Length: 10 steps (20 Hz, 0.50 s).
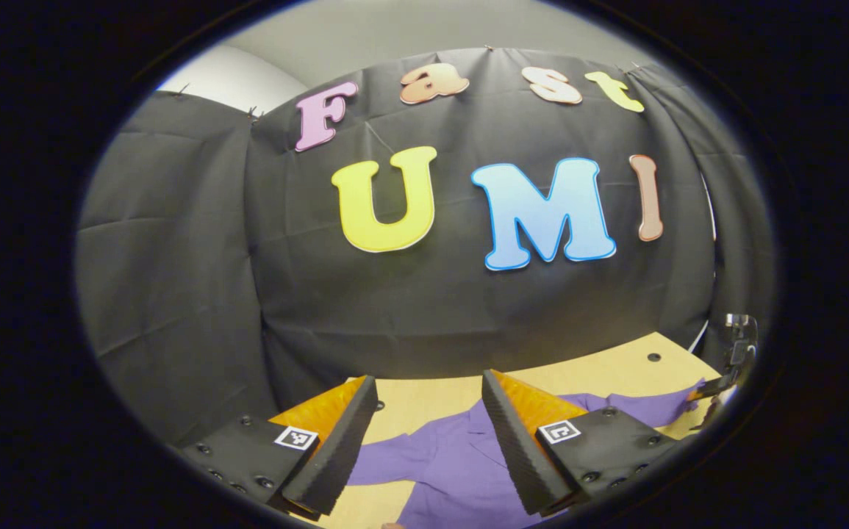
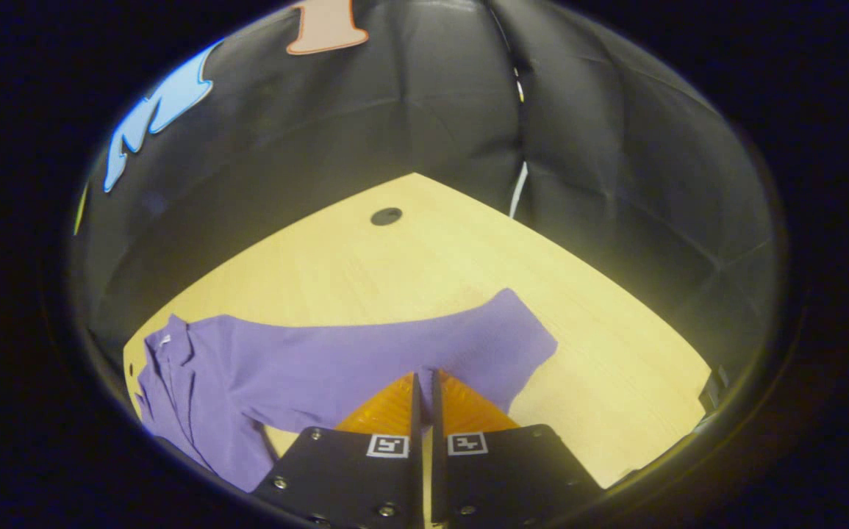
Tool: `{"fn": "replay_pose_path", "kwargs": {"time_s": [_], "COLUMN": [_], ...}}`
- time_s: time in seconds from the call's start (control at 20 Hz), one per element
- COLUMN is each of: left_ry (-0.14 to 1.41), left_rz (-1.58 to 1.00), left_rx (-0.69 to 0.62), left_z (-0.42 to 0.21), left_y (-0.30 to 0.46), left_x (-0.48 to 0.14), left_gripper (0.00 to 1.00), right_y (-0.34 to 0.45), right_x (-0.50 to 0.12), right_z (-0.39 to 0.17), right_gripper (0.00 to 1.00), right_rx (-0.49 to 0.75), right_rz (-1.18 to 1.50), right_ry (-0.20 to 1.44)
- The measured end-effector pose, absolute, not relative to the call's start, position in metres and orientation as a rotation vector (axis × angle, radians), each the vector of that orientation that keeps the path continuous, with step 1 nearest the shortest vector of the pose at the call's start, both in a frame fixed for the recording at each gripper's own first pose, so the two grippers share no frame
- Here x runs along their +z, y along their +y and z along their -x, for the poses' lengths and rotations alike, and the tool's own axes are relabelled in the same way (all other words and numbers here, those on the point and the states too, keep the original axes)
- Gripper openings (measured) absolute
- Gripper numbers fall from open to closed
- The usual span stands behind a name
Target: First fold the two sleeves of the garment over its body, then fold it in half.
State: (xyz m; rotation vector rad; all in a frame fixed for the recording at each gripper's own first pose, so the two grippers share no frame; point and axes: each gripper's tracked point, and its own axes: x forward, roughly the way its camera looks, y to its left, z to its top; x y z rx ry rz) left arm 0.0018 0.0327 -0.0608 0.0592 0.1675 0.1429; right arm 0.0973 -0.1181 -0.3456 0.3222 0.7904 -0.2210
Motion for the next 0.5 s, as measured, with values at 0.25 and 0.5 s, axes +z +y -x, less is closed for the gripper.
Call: {"fn": "replay_pose_path", "kwargs": {"time_s": [0.25, 0.5], "left_ry": [0.170, 0.180], "left_rz": [-0.057, -0.056], "left_rx": [0.142, 0.159], "left_z": [0.009, 0.022], "left_y": [0.053, 0.088], "left_x": [-0.066, -0.077], "left_gripper": [0.96, 0.96], "right_y": [-0.047, 0.038], "right_x": [-0.304, -0.273], "right_z": [-0.114, -0.126], "right_gripper": [0.07, 0.05], "right_rx": [-0.104, 0.013], "right_rz": [-0.330, -0.331], "right_ry": [0.731, 0.687]}}
